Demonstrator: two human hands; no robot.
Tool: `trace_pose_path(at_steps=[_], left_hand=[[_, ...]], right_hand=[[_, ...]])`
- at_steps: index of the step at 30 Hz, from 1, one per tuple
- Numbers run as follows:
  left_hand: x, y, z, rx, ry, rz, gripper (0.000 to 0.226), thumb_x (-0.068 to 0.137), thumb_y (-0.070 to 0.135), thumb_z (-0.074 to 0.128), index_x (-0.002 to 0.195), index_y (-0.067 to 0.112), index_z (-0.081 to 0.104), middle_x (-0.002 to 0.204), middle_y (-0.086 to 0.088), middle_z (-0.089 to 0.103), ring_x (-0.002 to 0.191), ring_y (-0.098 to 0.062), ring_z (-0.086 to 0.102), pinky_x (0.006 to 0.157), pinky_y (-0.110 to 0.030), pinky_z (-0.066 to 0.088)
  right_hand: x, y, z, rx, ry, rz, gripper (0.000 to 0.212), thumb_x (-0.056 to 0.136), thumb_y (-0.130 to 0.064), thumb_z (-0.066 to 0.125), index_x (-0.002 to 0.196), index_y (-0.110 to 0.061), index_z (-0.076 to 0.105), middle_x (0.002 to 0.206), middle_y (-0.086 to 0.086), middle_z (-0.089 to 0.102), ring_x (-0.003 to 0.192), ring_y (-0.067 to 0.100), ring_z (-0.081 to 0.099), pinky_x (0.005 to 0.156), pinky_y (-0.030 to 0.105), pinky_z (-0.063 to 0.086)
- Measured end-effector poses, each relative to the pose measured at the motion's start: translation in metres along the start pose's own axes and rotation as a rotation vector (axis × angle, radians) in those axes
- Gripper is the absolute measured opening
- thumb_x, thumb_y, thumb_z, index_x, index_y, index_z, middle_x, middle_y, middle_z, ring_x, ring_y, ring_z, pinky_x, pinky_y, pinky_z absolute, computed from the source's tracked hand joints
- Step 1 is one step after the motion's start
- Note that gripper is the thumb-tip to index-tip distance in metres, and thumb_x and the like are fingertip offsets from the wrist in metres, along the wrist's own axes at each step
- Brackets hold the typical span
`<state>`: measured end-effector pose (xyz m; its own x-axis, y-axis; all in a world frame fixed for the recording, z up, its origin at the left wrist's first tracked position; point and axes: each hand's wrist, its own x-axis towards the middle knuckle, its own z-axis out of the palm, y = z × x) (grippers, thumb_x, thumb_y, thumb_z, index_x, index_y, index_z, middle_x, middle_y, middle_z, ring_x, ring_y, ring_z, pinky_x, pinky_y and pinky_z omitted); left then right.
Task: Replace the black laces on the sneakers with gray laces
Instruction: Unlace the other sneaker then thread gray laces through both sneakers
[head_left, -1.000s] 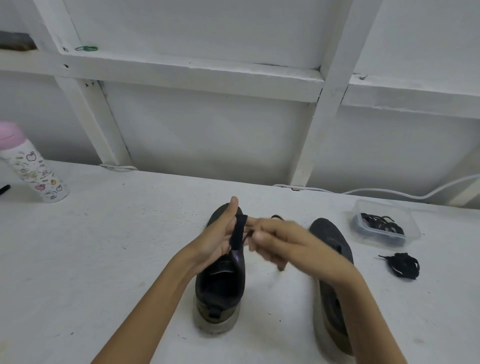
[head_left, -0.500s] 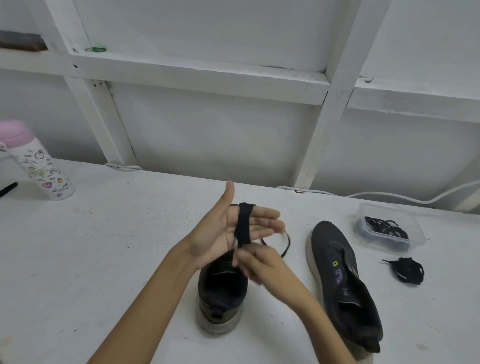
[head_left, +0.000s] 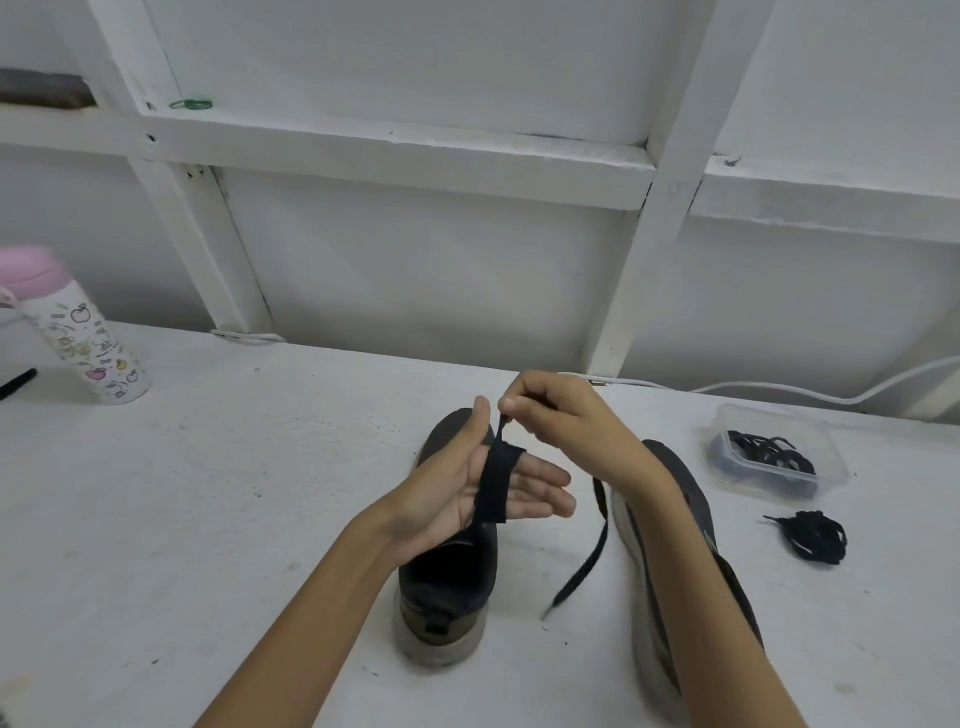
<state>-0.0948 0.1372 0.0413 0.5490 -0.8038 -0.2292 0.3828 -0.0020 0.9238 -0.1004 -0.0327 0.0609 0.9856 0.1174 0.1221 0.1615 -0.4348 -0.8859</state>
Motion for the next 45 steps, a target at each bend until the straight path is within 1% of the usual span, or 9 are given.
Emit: trace_pose_path(at_steps=[5,9,13,16,22,29,34,38,45], left_hand=[[-0.003,0.015,0.0,-0.164,0.025,0.081,0.092,0.093,0.066,0.015,0.113,-0.009,0.065,0.111,-0.03,0.066,0.105,-0.032,0.067,0.09,-0.03,0.055],[0.0,0.023,-0.009,-0.219,0.079,0.135,0.089,0.095,0.064,0.015,0.114,-0.007,0.064,0.115,-0.029,0.065,0.113,-0.034,0.063,0.096,-0.03,0.052],[0.006,0.017,-0.016,-0.045,0.204,0.121,0.086,0.096,0.062,0.012,0.116,-0.004,0.063,0.113,-0.022,0.069,0.112,-0.028,0.065,0.101,-0.031,0.049],[0.007,0.008,-0.014,0.016,0.235,0.024,0.083,0.094,0.065,0.016,0.117,0.002,0.065,0.109,-0.014,0.072,0.101,-0.02,0.069,0.086,-0.027,0.055],[-0.001,0.002,0.001,0.019,0.045,-0.041,0.091,0.094,0.065,0.011,0.115,-0.006,0.065,0.113,-0.025,0.068,0.113,-0.032,0.064,0.104,-0.037,0.047],[-0.007,0.015,0.001,-0.241,-0.013,0.041,0.09,0.091,0.067,0.018,0.109,-0.006,0.068,0.108,-0.026,0.067,0.106,-0.033,0.066,0.093,-0.032,0.054],[-0.002,0.017,-0.006,-0.3,0.085,0.1,0.085,0.094,0.063,0.02,0.114,-0.007,0.064,0.117,-0.027,0.065,0.113,-0.033,0.063,0.093,-0.03,0.053],[0.003,0.013,-0.008,-0.262,0.137,0.129,0.081,0.097,0.059,0.019,0.12,-0.007,0.059,0.121,-0.024,0.065,0.117,-0.03,0.062,0.099,-0.031,0.05],[0.003,-0.004,-0.001,-0.088,0.136,0.015,0.079,0.096,0.062,0.015,0.129,0.006,0.059,0.121,-0.008,0.068,0.109,-0.014,0.065,0.083,-0.02,0.051]], right_hand=[[-0.018,0.017,0.035,0.202,-0.02,0.122,0.038,0.095,0.013,0.042,0.077,-0.018,0.056,0.056,-0.018,0.059,0.058,-0.003,0.051,0.055,0.01,0.041],[-0.051,0.02,0.059,0.19,-0.194,0.166,0.026,0.102,-0.016,0.048,0.084,-0.008,0.065,0.057,-0.003,0.045,0.051,0.006,0.038,0.053,0.019,0.031],[-0.062,0.007,0.041,0.104,-0.351,0.1,0.027,0.103,-0.017,0.047,0.089,-0.003,0.066,0.06,-0.005,0.045,0.052,0.003,0.038,0.055,0.013,0.033],[-0.053,-0.012,0.015,0.102,-0.239,0.035,0.027,0.103,-0.013,0.047,0.083,-0.008,0.063,0.057,-0.014,0.048,0.053,0.0,0.04,0.055,0.011,0.032],[-0.014,-0.006,-0.011,-0.053,-0.015,-0.06,0.02,0.098,-0.015,0.056,0.082,-0.009,0.066,0.063,-0.012,0.053,0.06,0.002,0.046,0.06,0.014,0.036],[-0.026,0.027,0.045,0.153,0.023,0.18,0.045,0.095,0.015,0.038,0.062,-0.013,0.049,0.046,-0.01,0.051,0.047,-0.003,0.049,0.059,0.016,0.035],[-0.066,0.028,0.059,0.103,-0.192,0.099,0.031,0.103,-0.016,0.046,0.088,-0.03,0.069,0.062,-0.011,0.047,0.058,0.003,0.043,0.061,0.018,0.035],[-0.078,0.023,0.051,-0.074,-0.222,0.053,0.026,0.104,-0.023,0.045,0.104,-0.012,0.069,0.065,-0.015,0.05,0.064,0.002,0.05,0.063,0.016,0.036],[-0.064,0.017,0.036,-0.211,0.183,-0.029,0.015,0.094,-0.029,0.056,0.095,-0.023,0.07,0.08,-0.027,0.063,0.074,0.005,0.059,0.065,0.026,0.046]])
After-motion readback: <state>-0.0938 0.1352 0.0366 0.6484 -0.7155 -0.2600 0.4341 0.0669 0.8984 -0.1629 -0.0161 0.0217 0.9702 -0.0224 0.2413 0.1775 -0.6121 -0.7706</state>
